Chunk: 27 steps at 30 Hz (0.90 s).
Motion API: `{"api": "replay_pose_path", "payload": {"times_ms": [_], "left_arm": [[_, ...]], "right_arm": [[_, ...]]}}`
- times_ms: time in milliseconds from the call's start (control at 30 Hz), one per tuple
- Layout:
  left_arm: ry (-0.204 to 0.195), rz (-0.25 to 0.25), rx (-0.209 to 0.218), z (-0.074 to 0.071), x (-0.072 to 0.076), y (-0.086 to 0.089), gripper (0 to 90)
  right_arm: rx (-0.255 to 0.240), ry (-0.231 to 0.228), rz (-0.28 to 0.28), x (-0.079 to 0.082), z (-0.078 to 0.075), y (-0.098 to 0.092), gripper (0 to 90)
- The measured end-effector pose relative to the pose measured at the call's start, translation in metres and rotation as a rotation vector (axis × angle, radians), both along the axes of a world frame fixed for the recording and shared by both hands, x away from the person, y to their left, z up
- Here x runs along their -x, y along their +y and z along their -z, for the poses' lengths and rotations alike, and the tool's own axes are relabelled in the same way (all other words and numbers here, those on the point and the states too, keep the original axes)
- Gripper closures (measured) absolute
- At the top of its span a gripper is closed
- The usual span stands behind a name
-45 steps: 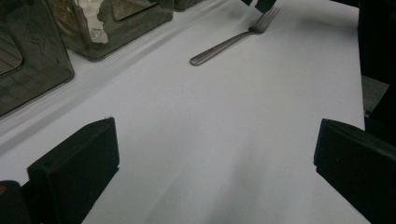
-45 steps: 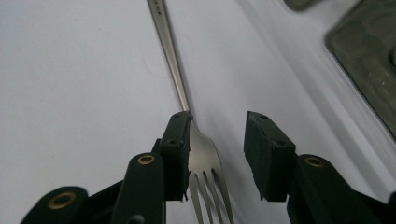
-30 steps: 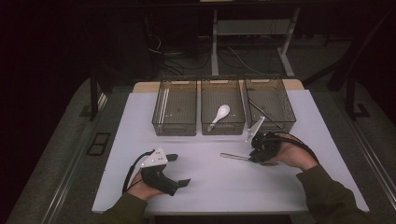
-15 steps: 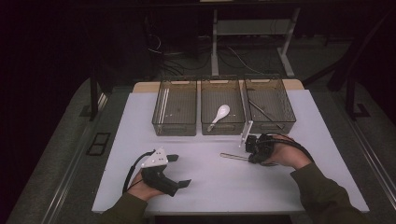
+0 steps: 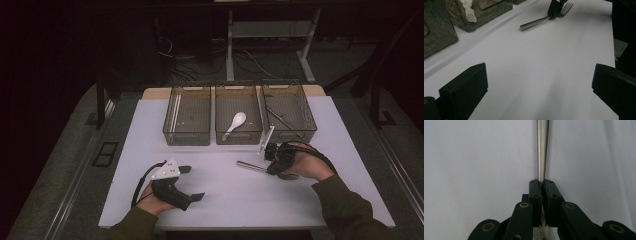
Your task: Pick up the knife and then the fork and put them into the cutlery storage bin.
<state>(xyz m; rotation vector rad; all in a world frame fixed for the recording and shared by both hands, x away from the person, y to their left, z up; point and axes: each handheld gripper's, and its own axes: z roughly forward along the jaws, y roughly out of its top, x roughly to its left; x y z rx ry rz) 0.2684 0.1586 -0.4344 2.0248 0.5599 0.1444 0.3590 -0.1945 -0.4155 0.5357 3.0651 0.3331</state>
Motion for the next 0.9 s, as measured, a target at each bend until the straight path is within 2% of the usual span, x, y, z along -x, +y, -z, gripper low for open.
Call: {"api": "replay_pose_path", "payload": {"times_ms": [200, 533, 733, 900], "left_arm": [[-0.002, 0.001, -0.003, 0.0, 0.0, 0.0, 0.0], [0.002, 0.0, -0.001, 0.0, 0.0, 0.0, 0.0], [0.003, -0.002, 0.002, 0.001, -0.001, 0.0, 0.0], [0.003, -0.005, 0.005, 0.001, -0.001, 0.0, 0.0]], "right_arm": [[-0.101, -0.005, 0.055, 0.001, -0.013, -0.014, 85.3], [-0.269, -0.064, 0.142, 0.002, -0.037, -0.041, 85.3], [-0.332, -0.107, 0.203, -0.001, -0.053, -0.057, 85.3], [-0.381, -0.146, 0.282, -0.009, -0.063, -0.07, 85.3]]}}
